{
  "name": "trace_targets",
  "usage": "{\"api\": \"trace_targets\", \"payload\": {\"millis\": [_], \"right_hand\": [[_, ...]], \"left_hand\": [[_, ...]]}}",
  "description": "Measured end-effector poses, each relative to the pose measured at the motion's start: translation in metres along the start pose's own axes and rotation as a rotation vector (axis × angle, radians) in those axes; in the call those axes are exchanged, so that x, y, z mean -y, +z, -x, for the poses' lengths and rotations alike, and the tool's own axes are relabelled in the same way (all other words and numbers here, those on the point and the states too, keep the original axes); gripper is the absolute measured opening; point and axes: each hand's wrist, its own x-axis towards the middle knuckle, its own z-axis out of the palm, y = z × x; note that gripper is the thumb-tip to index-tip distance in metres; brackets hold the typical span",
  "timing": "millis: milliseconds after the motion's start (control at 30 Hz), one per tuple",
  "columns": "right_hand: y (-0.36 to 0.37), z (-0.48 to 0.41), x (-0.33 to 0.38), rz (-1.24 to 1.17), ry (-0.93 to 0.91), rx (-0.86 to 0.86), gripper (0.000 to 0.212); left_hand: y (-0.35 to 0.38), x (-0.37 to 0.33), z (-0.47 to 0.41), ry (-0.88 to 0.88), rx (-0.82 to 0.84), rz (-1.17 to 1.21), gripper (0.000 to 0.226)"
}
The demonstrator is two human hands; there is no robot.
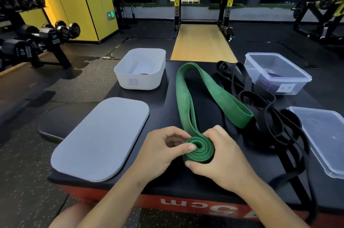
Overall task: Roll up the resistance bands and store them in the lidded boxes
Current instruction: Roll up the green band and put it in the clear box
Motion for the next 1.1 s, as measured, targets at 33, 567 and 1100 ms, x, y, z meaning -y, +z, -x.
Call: {"api": "trace_targets", "payload": {"millis": [33,567,1100], "right_hand": [[0.003,0.001,0.003,0.057,0.011,-0.032,0.052],[-0.007,0.023,-0.008,0.082,-0.062,0.095,0.059],[0.008,0.013,0.004,-0.029,0.066,-0.039,0.057]], "left_hand": [[0.001,-0.001,0.002,0.011,-0.001,0.007,0.015],[0.005,0.000,0.002,0.101,-0.005,-0.151,0.022],[0.004,0.003,0.007,0.129,-0.020,-0.059,0.024]]}}
